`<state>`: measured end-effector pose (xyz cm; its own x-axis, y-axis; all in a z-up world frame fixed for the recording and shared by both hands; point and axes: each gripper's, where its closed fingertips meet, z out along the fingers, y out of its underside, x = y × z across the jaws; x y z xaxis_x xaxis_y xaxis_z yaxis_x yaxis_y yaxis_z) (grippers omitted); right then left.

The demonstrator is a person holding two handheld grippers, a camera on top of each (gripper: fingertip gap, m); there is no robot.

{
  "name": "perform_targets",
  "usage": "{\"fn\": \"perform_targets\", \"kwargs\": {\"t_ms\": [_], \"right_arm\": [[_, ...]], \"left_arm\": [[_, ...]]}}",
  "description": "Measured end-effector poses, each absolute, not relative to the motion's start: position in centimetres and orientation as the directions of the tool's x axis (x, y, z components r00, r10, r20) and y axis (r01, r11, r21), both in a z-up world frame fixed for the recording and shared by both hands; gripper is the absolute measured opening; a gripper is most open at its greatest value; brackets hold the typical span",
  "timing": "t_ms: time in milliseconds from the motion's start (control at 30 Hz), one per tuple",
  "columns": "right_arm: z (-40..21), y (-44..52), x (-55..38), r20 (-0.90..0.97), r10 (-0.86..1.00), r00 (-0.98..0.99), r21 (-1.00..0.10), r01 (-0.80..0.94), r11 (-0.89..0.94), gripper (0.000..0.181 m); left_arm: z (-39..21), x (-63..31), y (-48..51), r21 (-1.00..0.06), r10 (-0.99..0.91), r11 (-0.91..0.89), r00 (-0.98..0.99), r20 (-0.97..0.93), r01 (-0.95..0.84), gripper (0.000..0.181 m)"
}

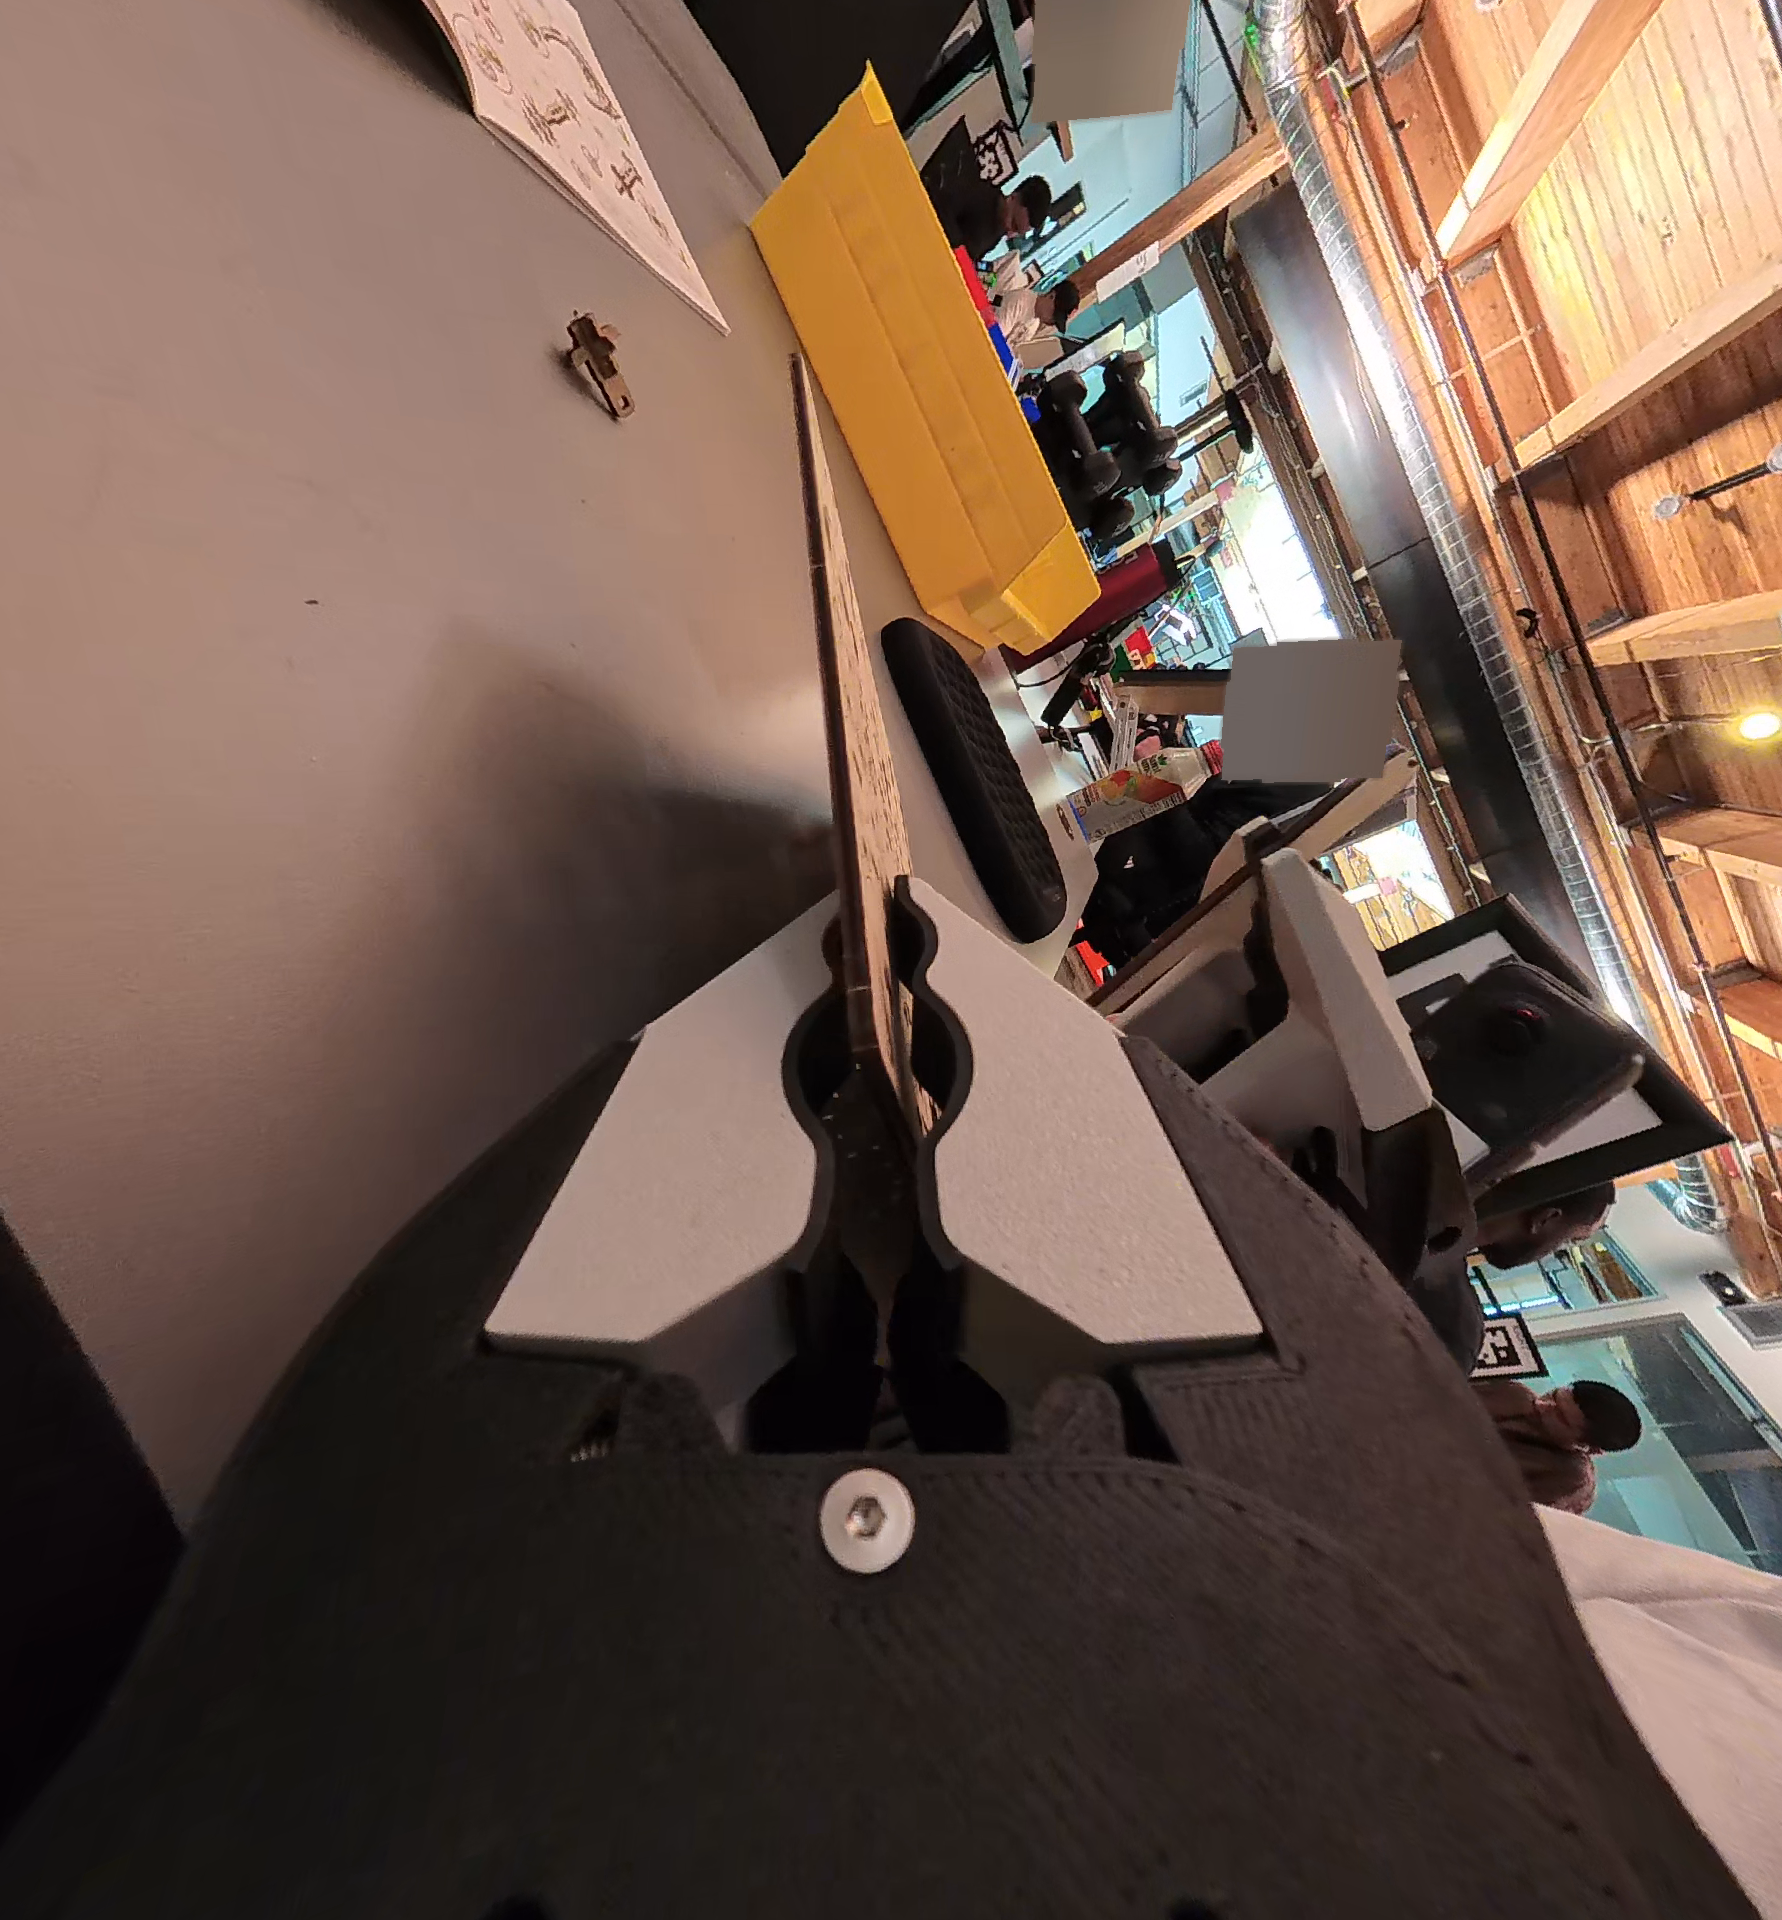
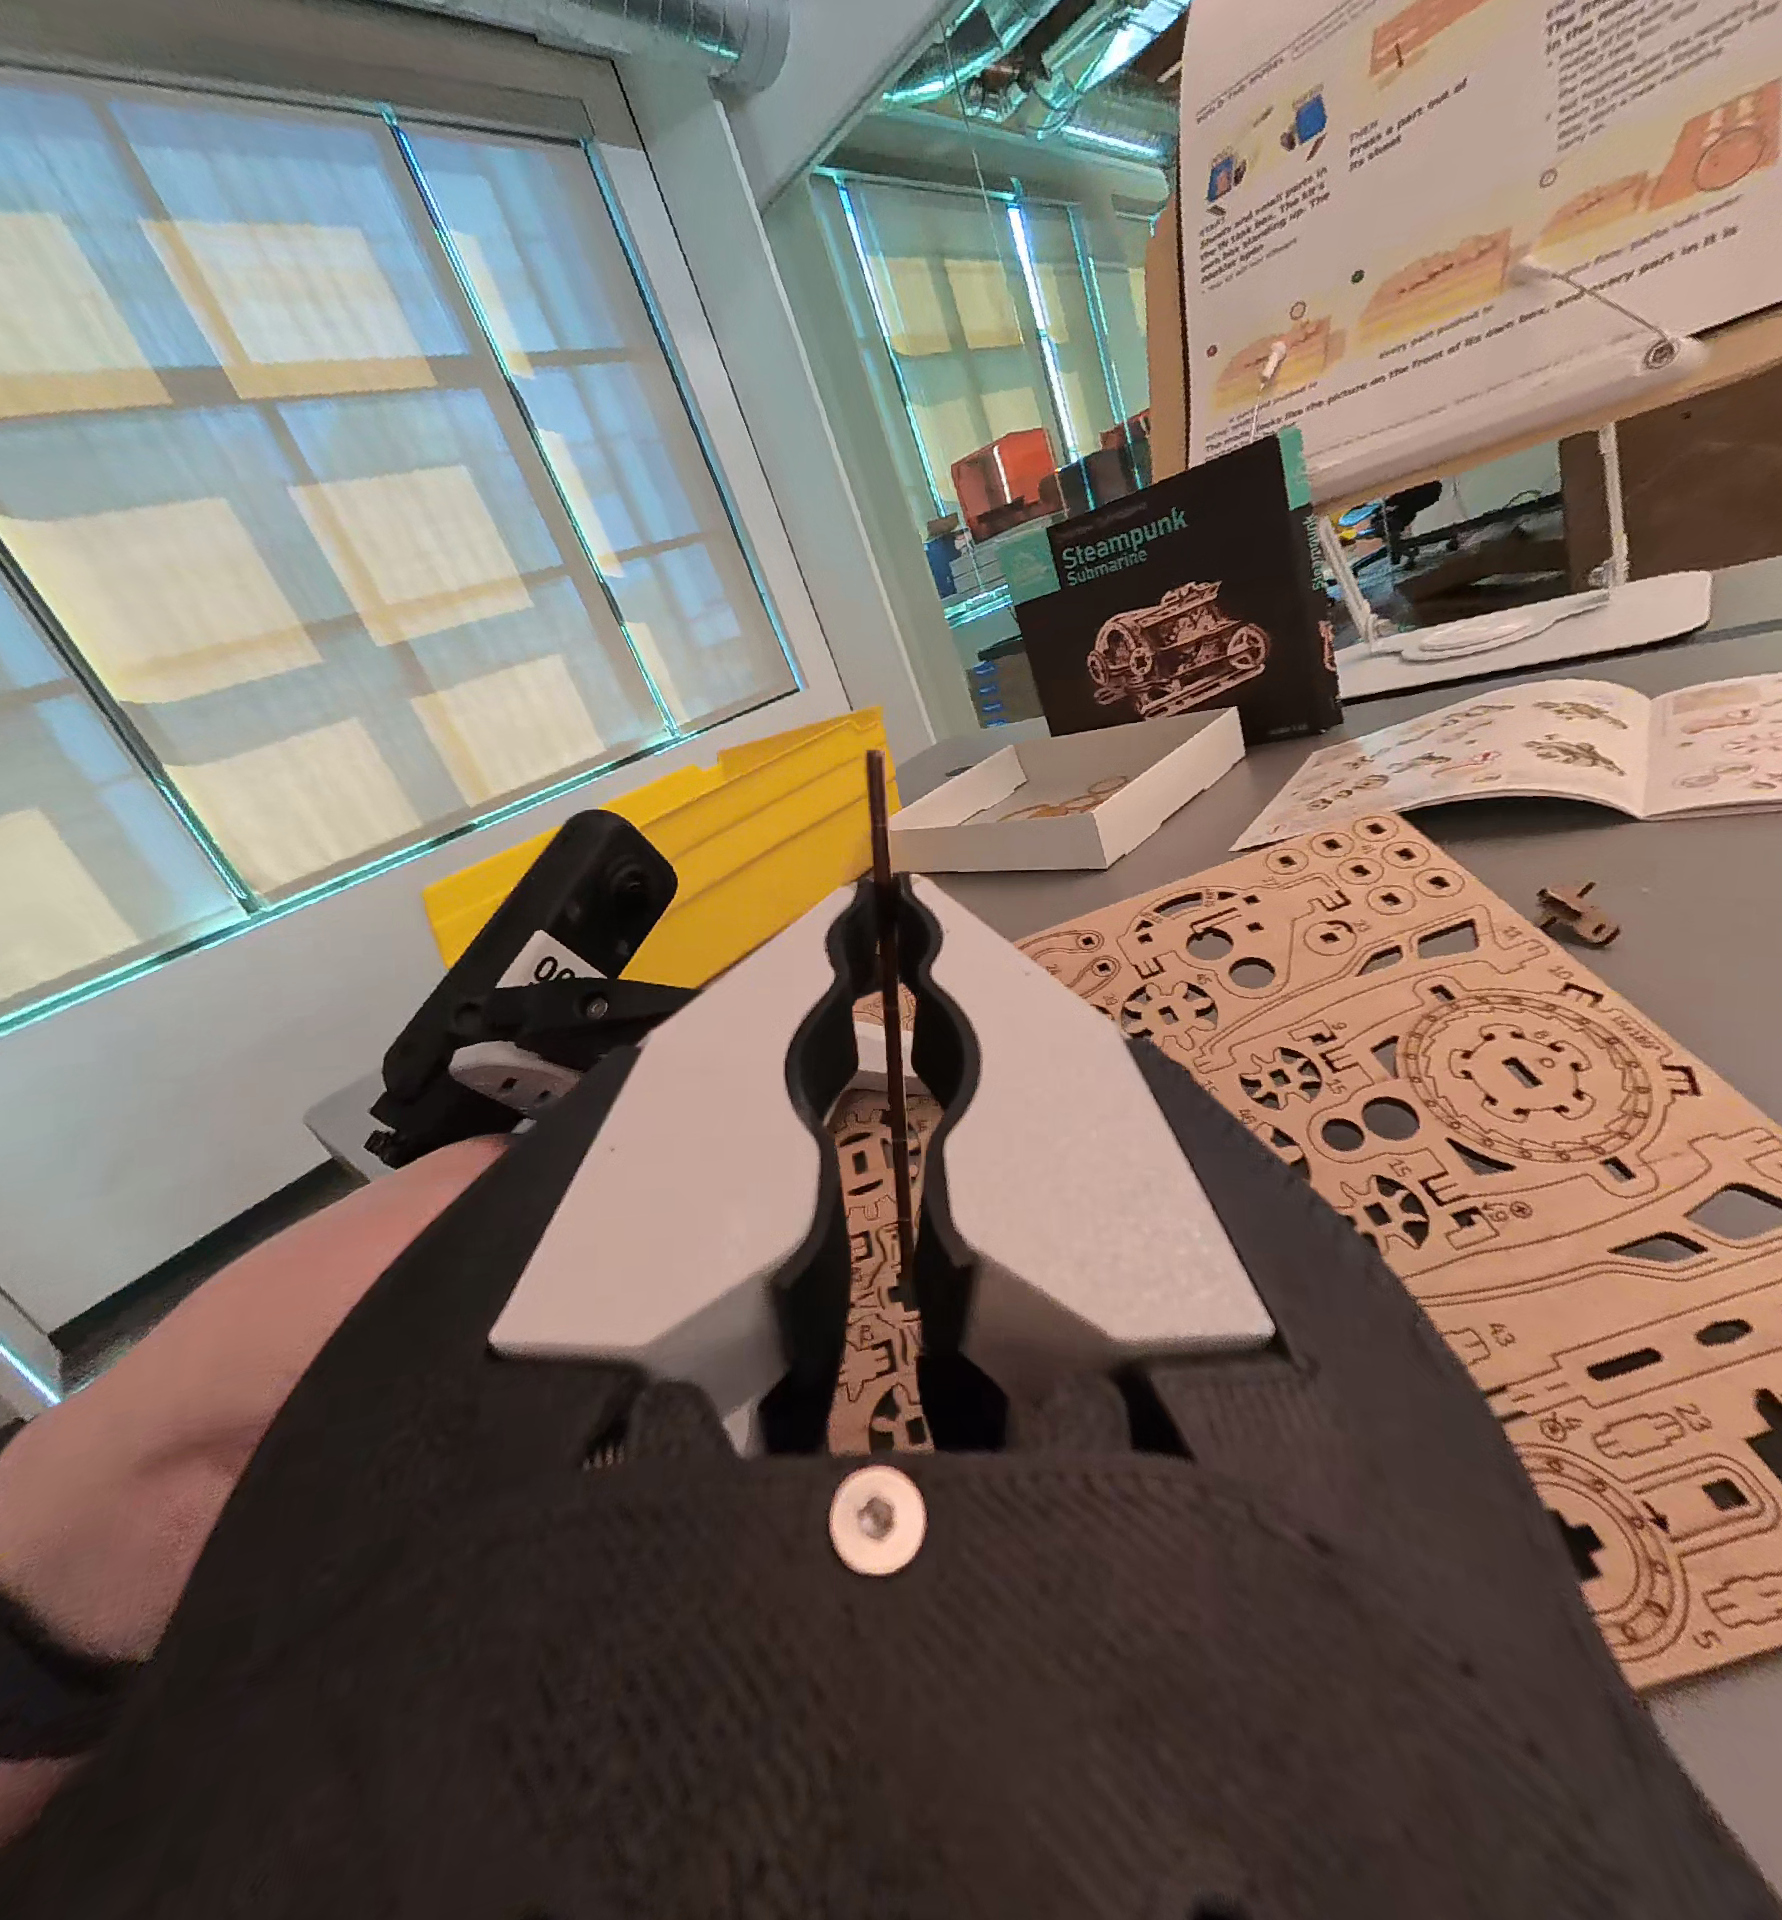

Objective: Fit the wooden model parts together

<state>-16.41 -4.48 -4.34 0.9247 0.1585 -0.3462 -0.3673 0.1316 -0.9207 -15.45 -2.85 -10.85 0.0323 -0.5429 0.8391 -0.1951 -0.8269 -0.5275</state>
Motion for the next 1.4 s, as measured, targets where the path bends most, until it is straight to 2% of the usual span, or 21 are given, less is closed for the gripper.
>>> {"fn": "perform_targets", "kwargs": {"t_ms": [600,1033,1167,1300,1400], "right_arm": [[-5.3,-4.1,-16.5,-0.367,0.166,0.915,-0.925,-0.378,0.041,0.002],[-6.3,-7.9,-15.2,-0.483,0.208,0.851,-0.868,-0.497,0.014,0.002],[-6.7,-8.5,-15.2,-0.457,0.233,0.859,-0.881,-0.473,0.019,0.002],[-5.1,-8.8,-15.6,-0.418,0.322,0.85,-0.875,-0.472,0.11,0.002],[-5.0,-8.3,-15.7,-0.397,0.342,0.852,-0.888,-0.451,0.093,0.002]], "left_arm": [[-10.9,-15.5,-2.9,-0.522,-0.537,-0.829,0.025,0.843,-0.199,0.002],[-10.9,-15.6,-2.3,-0.494,-0.508,-0.848,0.029,0.861,-0.19,0.002],[-10.9,-15.5,-2.2,-0.487,-0.501,-0.851,0.029,0.865,-0.197,0.002],[-10.8,-15.2,-2.0,-0.489,-0.505,-0.848,0.031,0.863,-0.205,0.002],[-10.9,-15.0,-1.7,-0.475,-0.491,-0.855,0.033,0.871,-0.207,0.002]]}}
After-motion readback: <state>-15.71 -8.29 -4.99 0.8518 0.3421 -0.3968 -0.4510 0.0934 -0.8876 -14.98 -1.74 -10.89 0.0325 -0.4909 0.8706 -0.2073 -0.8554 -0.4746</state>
